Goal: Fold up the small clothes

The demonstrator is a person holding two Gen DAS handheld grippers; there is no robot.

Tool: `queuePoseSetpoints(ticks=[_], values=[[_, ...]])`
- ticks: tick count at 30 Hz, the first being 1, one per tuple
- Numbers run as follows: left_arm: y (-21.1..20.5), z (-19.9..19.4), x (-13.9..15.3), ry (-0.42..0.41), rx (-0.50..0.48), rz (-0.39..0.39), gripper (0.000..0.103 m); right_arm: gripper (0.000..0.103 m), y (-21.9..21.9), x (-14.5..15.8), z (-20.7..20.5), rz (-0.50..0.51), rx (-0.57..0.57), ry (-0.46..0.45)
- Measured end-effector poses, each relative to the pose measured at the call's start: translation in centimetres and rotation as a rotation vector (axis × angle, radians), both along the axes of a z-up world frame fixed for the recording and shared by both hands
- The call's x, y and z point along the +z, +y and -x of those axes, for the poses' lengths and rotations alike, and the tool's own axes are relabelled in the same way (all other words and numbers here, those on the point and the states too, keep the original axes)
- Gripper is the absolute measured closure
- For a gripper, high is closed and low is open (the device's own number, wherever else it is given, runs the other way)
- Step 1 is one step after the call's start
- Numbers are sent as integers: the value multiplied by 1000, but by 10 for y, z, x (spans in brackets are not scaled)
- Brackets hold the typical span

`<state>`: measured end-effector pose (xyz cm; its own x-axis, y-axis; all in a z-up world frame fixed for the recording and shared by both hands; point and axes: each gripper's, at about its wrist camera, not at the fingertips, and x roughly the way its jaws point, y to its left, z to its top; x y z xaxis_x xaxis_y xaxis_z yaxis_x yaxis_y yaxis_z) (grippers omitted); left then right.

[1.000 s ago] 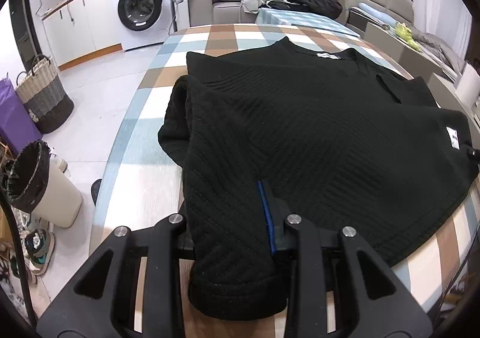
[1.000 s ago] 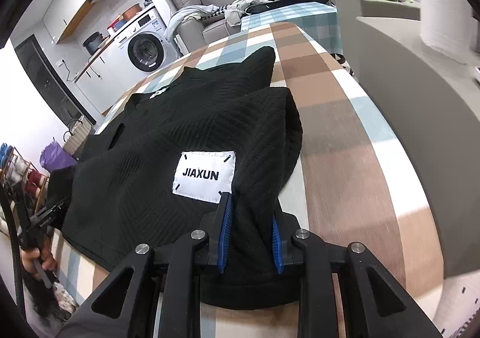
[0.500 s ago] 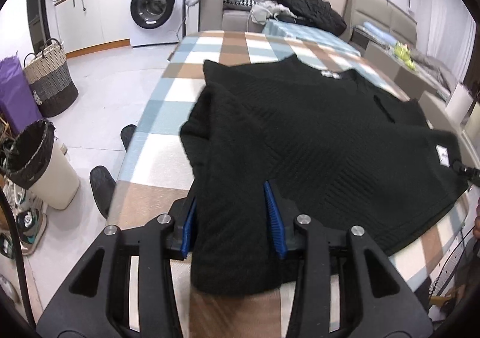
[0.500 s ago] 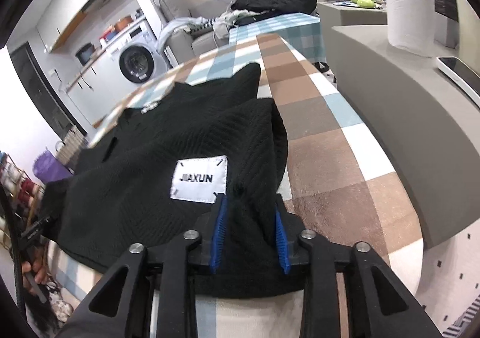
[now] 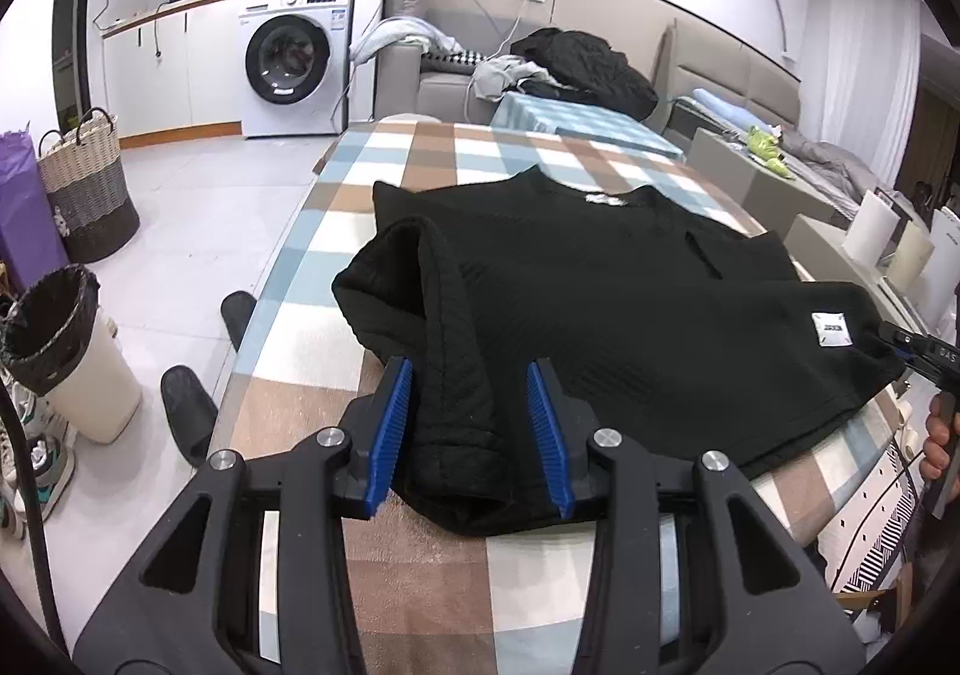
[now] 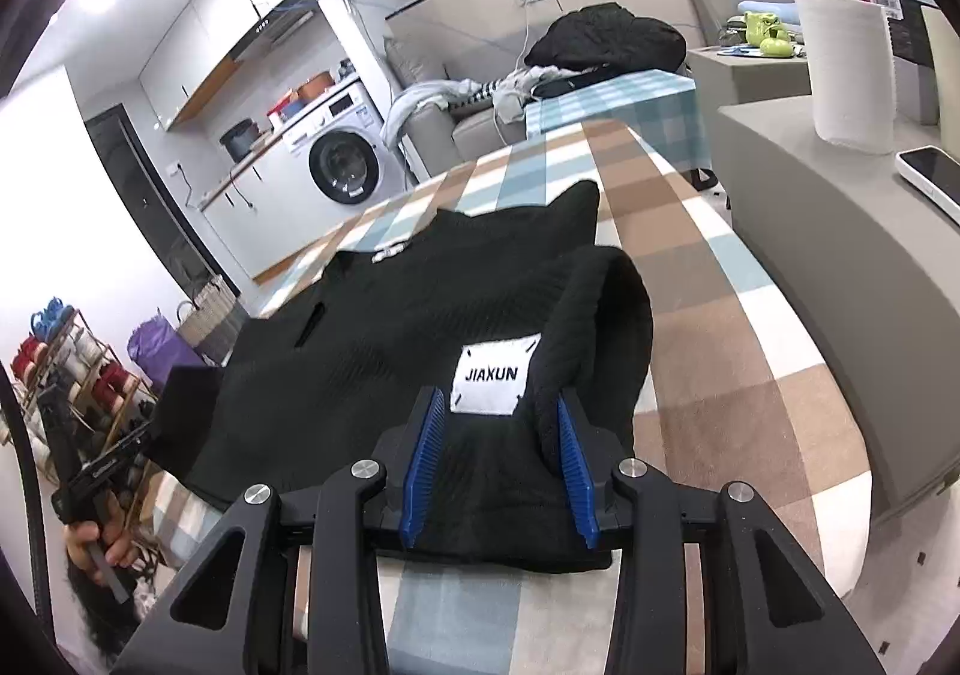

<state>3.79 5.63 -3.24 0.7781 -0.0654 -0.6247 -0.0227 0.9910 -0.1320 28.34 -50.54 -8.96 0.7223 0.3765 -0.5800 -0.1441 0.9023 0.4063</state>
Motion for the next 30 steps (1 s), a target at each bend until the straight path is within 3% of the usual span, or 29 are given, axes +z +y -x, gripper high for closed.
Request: queuePoseSetpoints(ticks=[4, 7, 12, 17, 22, 27, 30], values=[[3, -7, -4, 26, 27, -17, 67, 65, 1, -3, 2, 24, -10, 9], [7, -2, 2, -2, 38, -3, 67, 64, -2, -2, 3, 24, -16, 2], [0, 5, 11, -37, -31, 27, 67, 64, -4, -1, 4, 23, -14, 1], [-3, -5, -1, 15, -33, 34, 67, 64, -1, 1, 5, 12, 13, -6], [9, -17, -13, 47, 34, 64, 67, 64, -9, -5, 1, -16, -9, 13], [22, -26, -20, 51, 75, 105, 77, 64, -17, -14, -8, -32, -29, 47], [25, -31, -23, 55, 82, 106, 83, 73, -17, -18, -16, -11, -34, 57]])
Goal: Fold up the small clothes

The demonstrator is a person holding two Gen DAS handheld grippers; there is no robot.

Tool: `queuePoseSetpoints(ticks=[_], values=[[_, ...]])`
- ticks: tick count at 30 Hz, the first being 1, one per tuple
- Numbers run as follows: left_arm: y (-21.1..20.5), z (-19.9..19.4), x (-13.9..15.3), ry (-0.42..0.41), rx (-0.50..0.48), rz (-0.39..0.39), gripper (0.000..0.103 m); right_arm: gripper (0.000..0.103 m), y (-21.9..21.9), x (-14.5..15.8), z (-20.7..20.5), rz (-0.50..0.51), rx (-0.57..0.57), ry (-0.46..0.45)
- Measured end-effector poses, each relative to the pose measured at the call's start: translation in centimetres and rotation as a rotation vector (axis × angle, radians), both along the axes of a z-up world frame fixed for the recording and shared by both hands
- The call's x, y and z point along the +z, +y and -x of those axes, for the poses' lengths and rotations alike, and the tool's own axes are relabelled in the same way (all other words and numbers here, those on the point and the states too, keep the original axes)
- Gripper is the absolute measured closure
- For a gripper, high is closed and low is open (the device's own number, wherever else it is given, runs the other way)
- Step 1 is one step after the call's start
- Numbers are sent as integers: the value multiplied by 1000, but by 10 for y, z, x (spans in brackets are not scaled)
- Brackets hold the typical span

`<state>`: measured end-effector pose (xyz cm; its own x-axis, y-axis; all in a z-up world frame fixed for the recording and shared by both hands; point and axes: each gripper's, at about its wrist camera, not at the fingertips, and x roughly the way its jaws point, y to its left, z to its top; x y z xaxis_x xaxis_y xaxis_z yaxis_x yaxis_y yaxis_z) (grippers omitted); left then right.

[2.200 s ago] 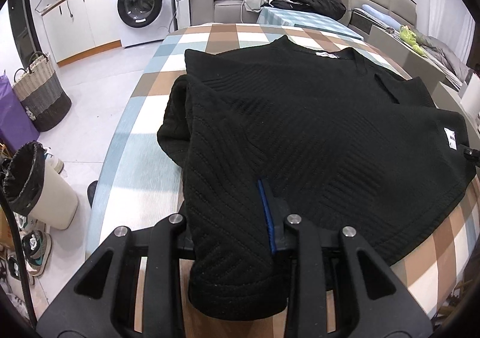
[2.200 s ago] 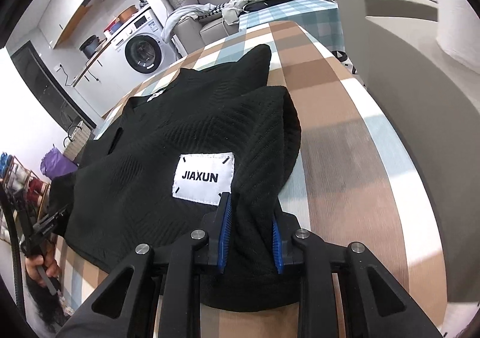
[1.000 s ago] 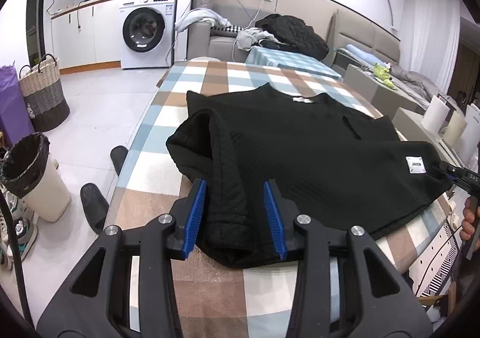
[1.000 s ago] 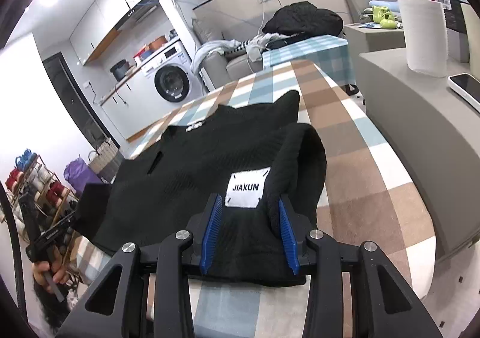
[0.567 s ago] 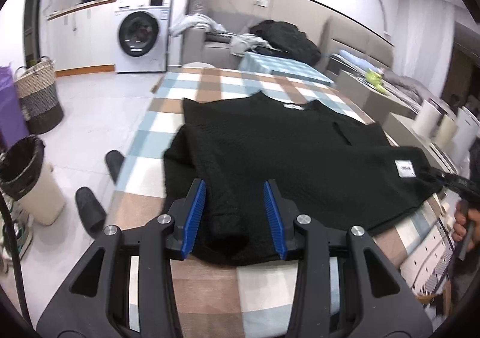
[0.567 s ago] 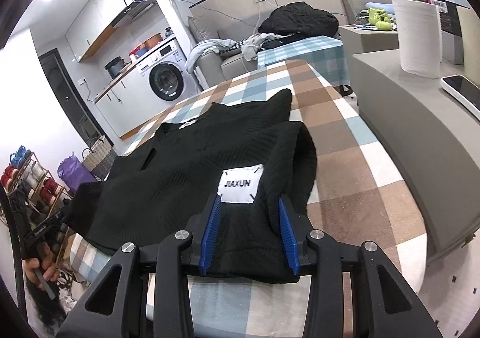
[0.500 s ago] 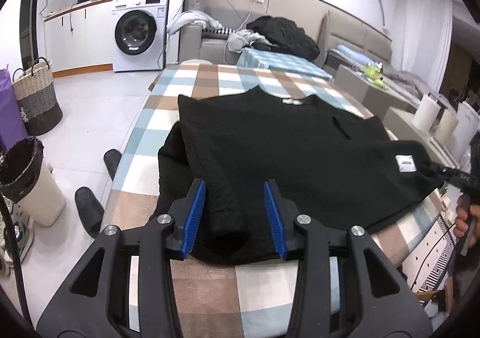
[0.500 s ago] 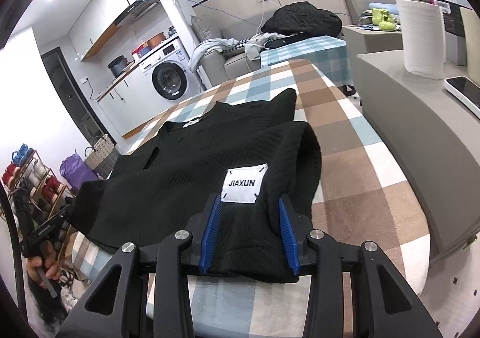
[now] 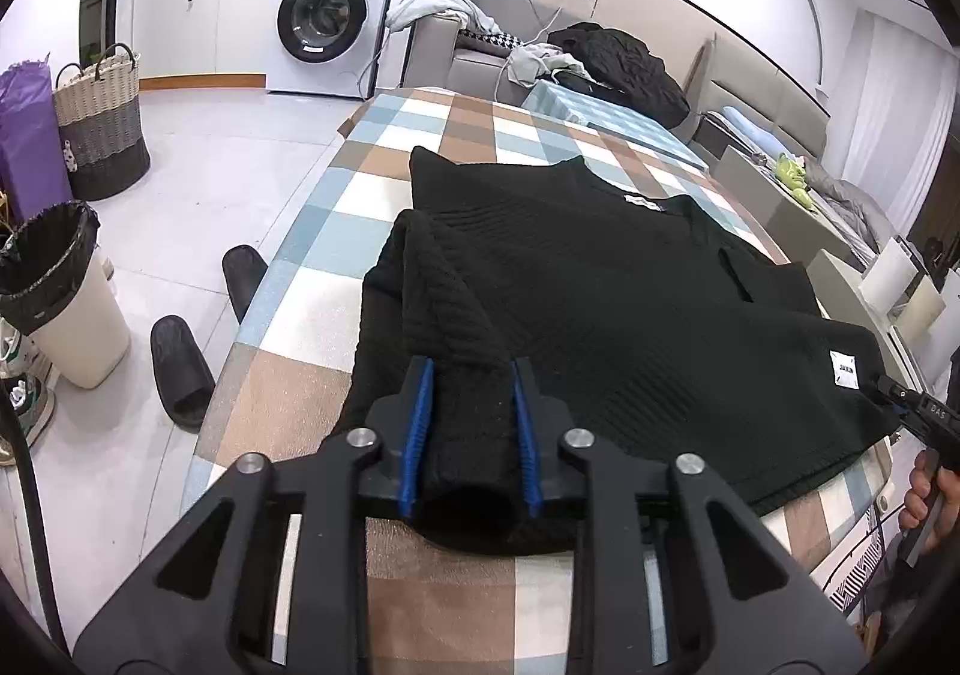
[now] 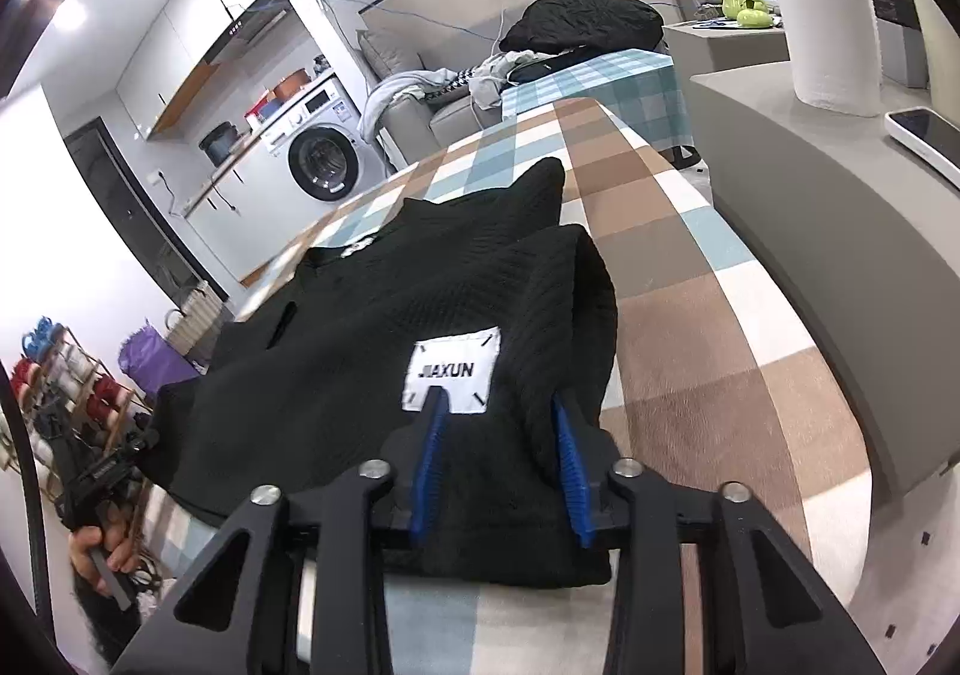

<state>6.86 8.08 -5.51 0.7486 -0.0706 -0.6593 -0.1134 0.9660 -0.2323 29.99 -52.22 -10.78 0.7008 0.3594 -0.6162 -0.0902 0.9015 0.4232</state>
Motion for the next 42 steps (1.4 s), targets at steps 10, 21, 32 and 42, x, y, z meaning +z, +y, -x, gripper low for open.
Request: queuePoseSetpoints(ticks=[10, 21, 32, 42], values=[[22, -8, 17, -79, 46, 45, 98, 96, -3, 31, -19, 57, -45, -97], [44, -63, 52, -165, 93, 45, 98, 96, 6, 72, -79, 93, -100, -173], [36, -69, -3, -13, 81, 49, 98, 66, -28, -3, -51, 6, -92, 55], [33, -56, -3, -18, 80, 56, 98, 64, -37, -8, 5, -350, 5, 84]])
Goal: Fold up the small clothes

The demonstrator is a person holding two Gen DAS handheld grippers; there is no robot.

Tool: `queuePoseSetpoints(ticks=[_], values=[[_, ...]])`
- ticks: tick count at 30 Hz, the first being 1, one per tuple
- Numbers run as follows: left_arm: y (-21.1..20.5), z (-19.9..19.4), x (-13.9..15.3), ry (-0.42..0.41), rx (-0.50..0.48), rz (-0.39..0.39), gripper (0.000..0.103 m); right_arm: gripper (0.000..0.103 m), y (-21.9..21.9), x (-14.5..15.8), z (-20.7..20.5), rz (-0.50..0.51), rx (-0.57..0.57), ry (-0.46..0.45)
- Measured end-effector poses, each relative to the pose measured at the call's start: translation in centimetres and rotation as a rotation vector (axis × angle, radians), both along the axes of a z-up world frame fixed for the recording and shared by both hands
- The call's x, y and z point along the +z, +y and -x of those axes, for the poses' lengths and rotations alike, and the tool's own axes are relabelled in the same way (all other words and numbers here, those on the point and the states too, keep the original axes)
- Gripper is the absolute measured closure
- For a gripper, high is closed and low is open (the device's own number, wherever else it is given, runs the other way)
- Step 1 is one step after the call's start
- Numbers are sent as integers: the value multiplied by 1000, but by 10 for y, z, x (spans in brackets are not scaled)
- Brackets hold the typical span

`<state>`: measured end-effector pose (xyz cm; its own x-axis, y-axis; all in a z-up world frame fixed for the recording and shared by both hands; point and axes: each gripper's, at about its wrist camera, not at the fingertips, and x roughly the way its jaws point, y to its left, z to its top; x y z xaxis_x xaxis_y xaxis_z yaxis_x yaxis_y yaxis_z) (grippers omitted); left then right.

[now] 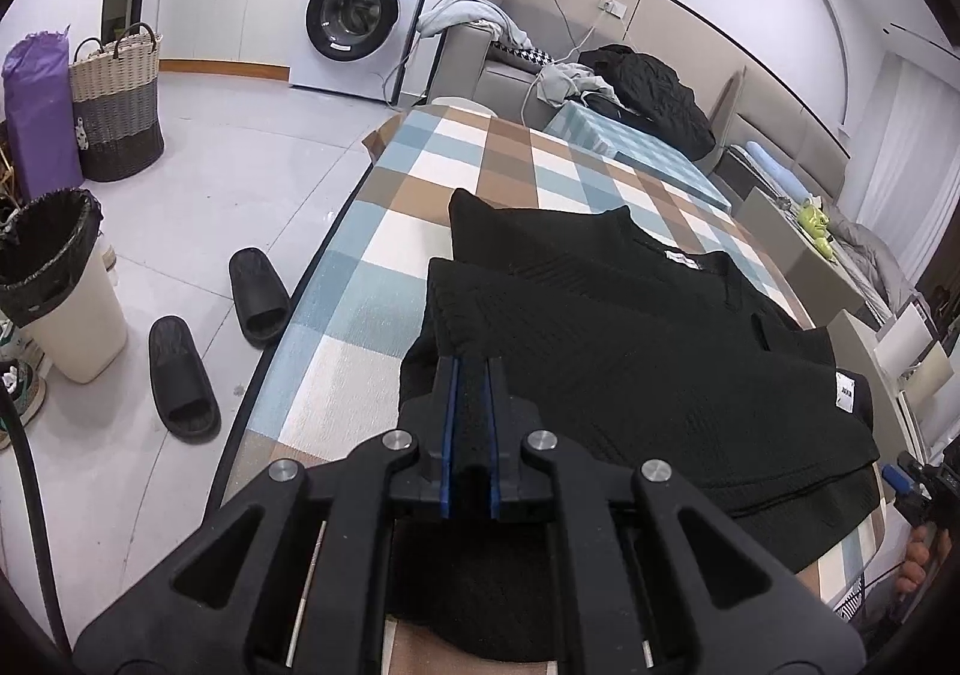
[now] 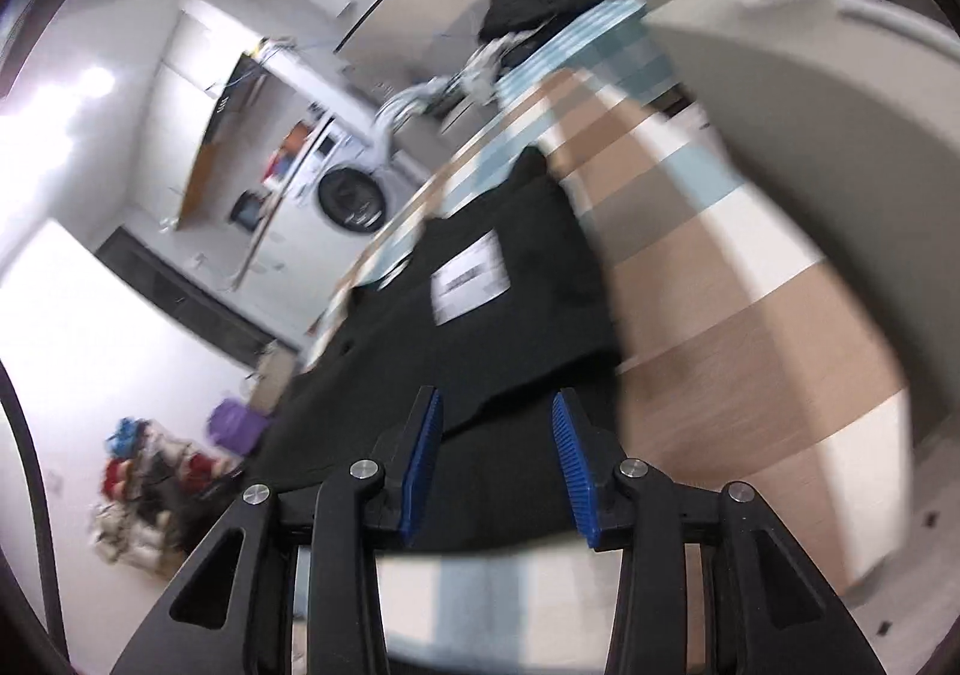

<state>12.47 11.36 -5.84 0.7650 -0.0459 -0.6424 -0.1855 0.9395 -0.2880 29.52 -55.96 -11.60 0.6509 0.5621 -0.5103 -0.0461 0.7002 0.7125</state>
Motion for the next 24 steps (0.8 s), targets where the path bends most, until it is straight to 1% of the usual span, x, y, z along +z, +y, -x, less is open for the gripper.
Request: queuePoseSetpoints(ticks=[1, 2, 4, 7, 9, 14, 16, 18, 19, 20, 21, 23, 24], values=[[0, 1, 1, -1, 0, 2, 98, 64, 9, -1, -4, -13, 32, 8], [0, 0, 1, 1, -1, 3, 98, 64, 14, -2, -7, -9, 40, 18], [0, 0, 1, -1, -1, 6, 98, 63, 27, -8, -17, 27, 28, 73], [0, 0, 4, -8, 0, 4, 98, 63, 30, -16, -26, 23, -11, 121], [0, 1, 7, -15, 0, 11, 98, 59, 28, -16, -32, -2, -35, 121], [0, 2, 10, -20, -4, 9, 98, 59, 26, -19, -53, -57, -104, 107], [-1, 3, 10, -16, -8, 10, 98, 59, 27, -17, -59, -82, -108, 90], [-1, 6, 10, -15, -22, 20, 97, 59, 31, -14, -60, -80, -92, 67], [-2, 6, 8, -7, -42, 32, 95, 59, 34, -13, -59, -68, -93, 62], [-3, 6, 6, 6, -67, 53, 85, 59, 35, -14, -59, -62, -92, 60], [-2, 7, 3, 15, -77, 77, 79, 59, 34, -13, -61, -61, -92, 60], [-2, 9, 0, 16, -89, 124, 57, 59, 36, -13, -59, -49, -95, 55], [-3, 9, -2, 20, -106, 150, 52, 59, 38, -13, -58, -37, -91, 51]])
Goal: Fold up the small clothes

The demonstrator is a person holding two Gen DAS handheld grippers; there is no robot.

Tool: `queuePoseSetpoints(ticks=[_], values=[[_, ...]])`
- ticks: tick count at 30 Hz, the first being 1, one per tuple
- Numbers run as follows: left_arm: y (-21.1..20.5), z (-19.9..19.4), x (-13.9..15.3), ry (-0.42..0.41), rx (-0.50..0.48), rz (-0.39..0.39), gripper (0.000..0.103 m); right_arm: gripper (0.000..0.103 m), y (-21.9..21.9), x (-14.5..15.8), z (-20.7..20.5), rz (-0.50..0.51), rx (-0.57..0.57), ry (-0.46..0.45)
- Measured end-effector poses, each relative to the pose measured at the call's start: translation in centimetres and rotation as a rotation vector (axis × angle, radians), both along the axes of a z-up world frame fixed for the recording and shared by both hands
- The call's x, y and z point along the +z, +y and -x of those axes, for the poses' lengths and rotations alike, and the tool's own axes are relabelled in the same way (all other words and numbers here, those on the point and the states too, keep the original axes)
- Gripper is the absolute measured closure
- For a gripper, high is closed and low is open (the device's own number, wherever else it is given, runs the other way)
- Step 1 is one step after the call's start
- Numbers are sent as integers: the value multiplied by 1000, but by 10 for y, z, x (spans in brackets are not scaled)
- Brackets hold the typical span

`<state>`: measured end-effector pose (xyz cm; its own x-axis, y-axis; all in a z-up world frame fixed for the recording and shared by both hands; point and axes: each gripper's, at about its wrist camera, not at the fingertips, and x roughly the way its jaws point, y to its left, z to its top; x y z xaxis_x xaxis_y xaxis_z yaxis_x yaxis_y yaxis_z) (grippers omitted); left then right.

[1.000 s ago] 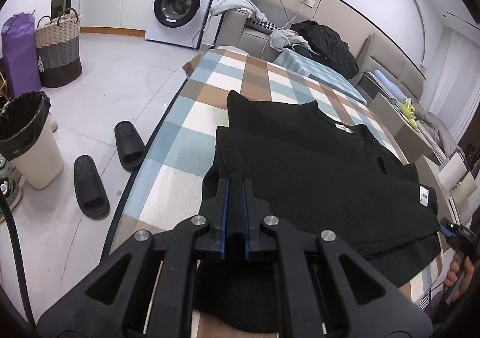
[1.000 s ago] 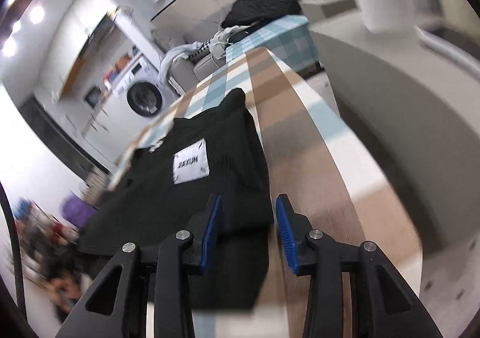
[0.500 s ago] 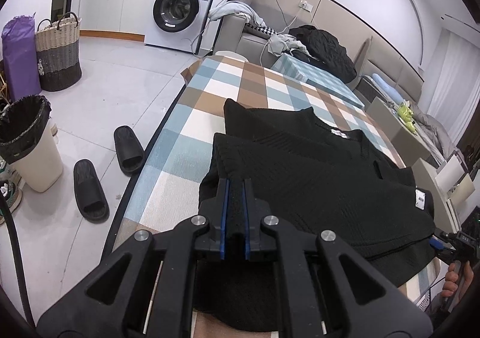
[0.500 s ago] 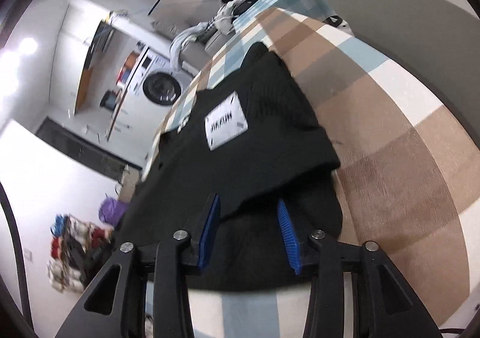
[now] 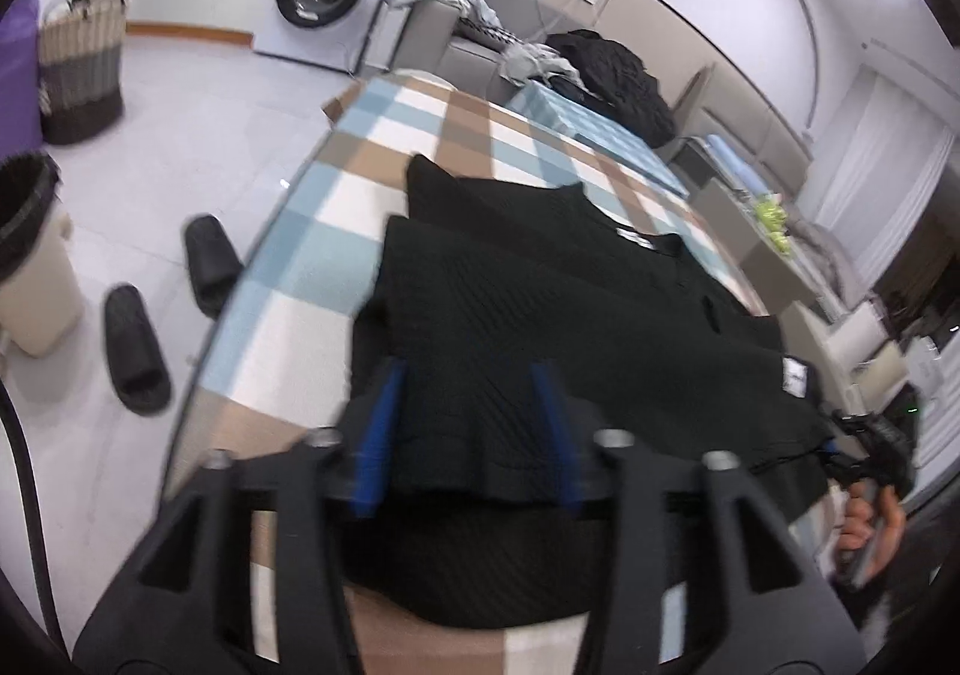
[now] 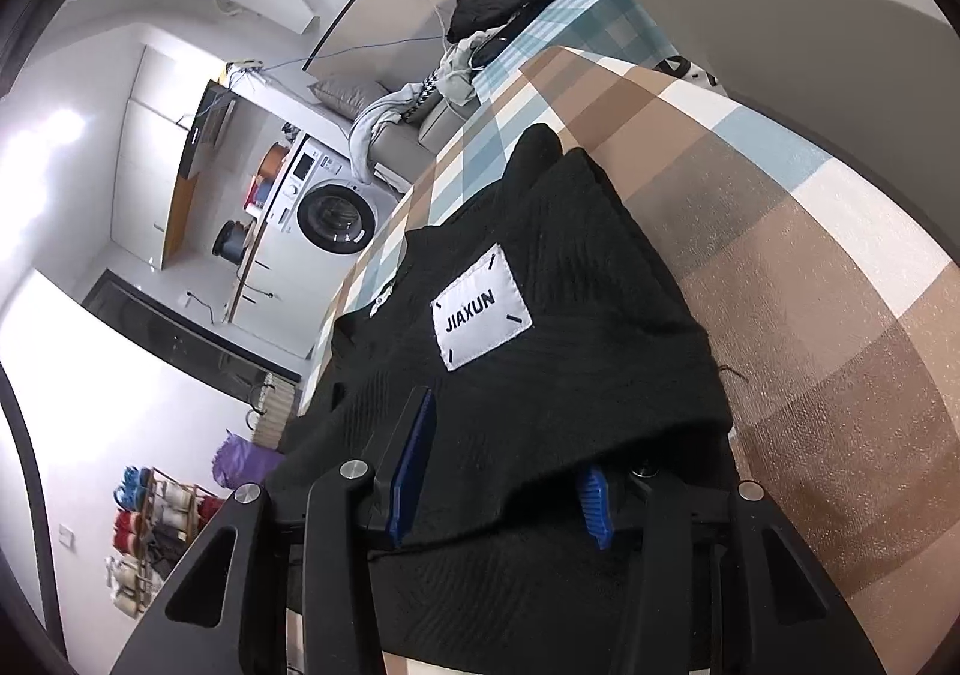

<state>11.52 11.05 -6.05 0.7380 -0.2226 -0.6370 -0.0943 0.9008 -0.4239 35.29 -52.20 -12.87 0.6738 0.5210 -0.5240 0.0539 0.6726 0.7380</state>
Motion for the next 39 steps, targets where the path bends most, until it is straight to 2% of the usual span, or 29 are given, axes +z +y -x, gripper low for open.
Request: queuePoseSetpoints(ticks=[2, 8, 10, 14, 18, 21, 25, 27, 31, 33, 35, 36, 39], values=[[0, 1, -1, -12, -36, 58, 45, 59, 2, 1, 1, 10, 6, -3], [2, 4, -3, -39, -94, 210, 39, 59, 3, 2, 5, 20, 13, -8], [-4, 4, -5, -6, -109, 190, 39, 59, 4, 2, 7, 29, 17, -12], [-12, 4, -16, 56, -69, 129, 39, 59, 4, 1, 10, 42, 21, -16], [-9, 4, -13, 7, -47, 156, 39, 58, 3, 0, 11, 43, 23, -17], [-14, 4, -11, -24, -98, 221, 39, 59, 3, 1, 11, 46, 23, -18], [-31, 0, -18, 18, -115, 170, 39, 59, 3, 1, 12, 50, 26, -23], [-36, -3, -21, 26, -80, 126, 39, 59, 3, 1, 10, 51, 26, -24], [-40, -18, -22, 35, -1, 111, 40, 58, 1, 0, 9, 42, 19, -23], [-41, -24, -22, 35, 33, 97, 55, 58, -3, -1, 9, 30, 8, -19], [-40, -29, -24, 52, 54, 81, 89, 61, -8, -1, 8, 24, -8, -15], [-39, -30, -24, 58, 65, 76, 95, 66, -11, -2, 7, 16, -16, -17], [-30, -27, -19, 30, 99, 70, 100, 94, -18, 1, 6, 14, -43, -37]])
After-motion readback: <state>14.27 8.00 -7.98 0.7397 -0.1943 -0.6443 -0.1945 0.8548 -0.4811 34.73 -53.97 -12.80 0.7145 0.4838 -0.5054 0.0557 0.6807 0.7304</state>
